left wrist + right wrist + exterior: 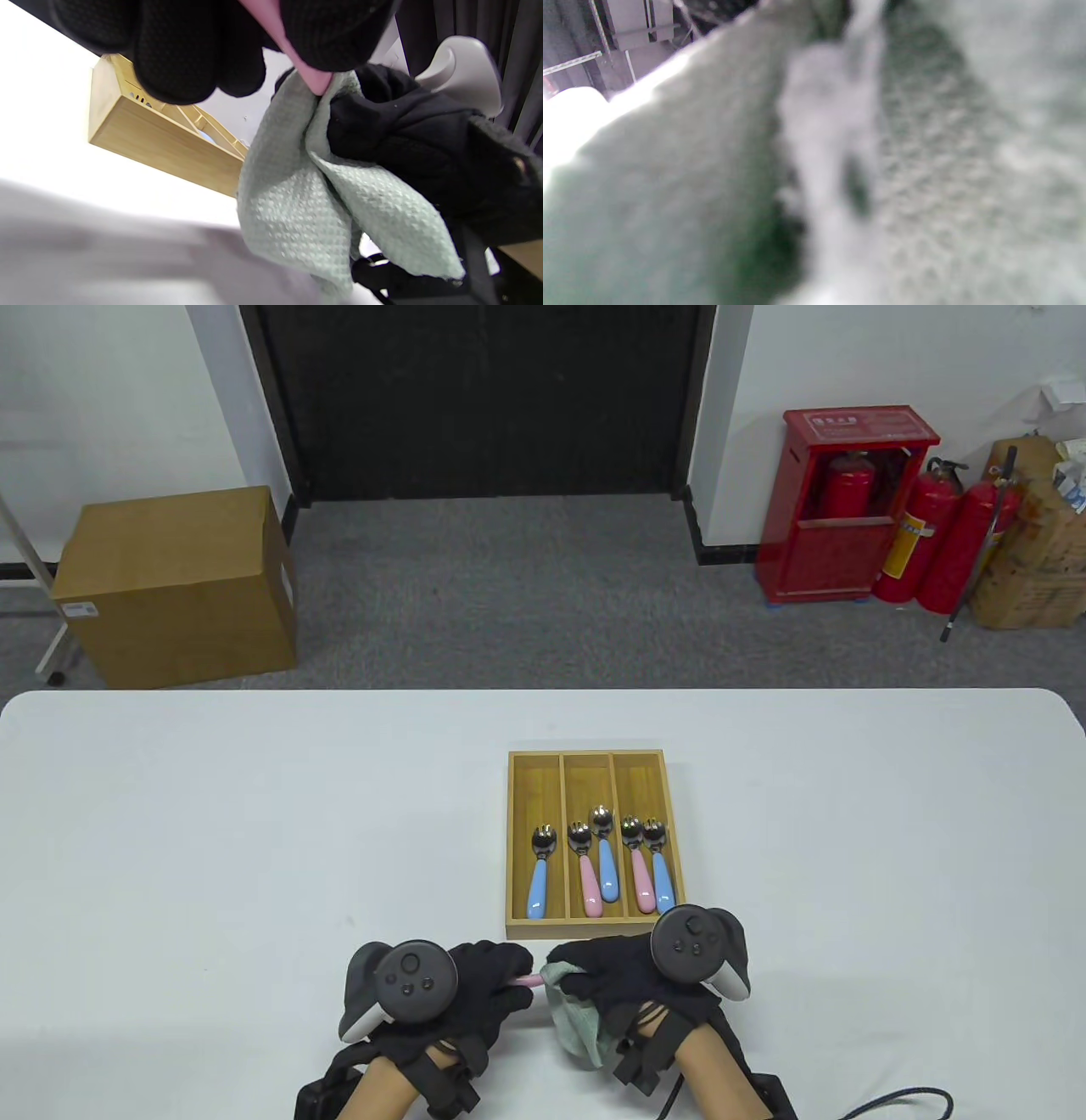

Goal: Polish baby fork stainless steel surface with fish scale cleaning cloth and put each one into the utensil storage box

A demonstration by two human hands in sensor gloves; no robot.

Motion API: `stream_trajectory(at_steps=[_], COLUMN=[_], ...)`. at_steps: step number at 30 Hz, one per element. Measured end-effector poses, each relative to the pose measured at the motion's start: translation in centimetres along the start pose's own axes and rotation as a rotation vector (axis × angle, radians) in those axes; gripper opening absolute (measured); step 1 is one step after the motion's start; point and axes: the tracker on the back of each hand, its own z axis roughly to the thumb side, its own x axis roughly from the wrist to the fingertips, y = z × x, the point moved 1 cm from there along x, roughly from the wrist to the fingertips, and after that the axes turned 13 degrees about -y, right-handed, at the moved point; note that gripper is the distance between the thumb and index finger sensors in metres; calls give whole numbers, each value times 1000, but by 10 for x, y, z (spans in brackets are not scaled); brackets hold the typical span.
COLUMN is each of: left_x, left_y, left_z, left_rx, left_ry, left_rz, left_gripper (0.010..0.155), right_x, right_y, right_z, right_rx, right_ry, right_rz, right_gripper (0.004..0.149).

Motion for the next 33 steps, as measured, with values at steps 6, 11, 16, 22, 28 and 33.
stream_trajectory(at_steps=[6,11,16,22,28,33], left_x=[-1,-3,-3,-1,1,2], left_y=[2,5,5,5,3,2], left_z=[-2,-5,-8,-9,-9,-9], left_rx=[-26,-42,-65,-78,-82,-71], left_ry=[5,15,36,61,68,69], left_rz=[19,44,62,76,66,55], left_gripper=[46,46,47,47,48,49], right_x=[2,1,0,-2,-5,-7], right_y=[1,-5,-8,-13,-17,-20], right_z=[7,8,7,5,0,-3], right_rx=[-76,-182,-238,-223,-170,-166], right_ry=[-20,8,58,90,115,131], right_rz=[-23,-69,-108,-183,-223,-248], right_gripper=[46,49,50,47,45,44])
